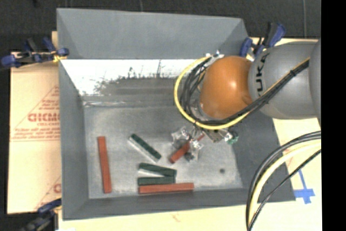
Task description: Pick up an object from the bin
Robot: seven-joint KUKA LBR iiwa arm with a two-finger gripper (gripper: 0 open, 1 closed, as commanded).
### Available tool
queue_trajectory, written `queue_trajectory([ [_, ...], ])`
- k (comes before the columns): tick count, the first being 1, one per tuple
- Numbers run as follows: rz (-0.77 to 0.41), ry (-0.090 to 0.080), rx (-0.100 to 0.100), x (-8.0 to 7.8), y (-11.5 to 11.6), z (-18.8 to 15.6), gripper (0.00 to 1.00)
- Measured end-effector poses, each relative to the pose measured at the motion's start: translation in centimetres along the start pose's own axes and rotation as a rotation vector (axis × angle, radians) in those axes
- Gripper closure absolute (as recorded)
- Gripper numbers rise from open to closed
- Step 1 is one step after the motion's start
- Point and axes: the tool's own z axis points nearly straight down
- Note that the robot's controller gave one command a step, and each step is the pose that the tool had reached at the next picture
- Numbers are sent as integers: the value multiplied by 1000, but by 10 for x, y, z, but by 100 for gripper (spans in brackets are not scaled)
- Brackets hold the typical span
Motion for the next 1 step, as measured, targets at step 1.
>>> queue_trajectory([
  [1,1,1,-1,1,0,-2,100],
])
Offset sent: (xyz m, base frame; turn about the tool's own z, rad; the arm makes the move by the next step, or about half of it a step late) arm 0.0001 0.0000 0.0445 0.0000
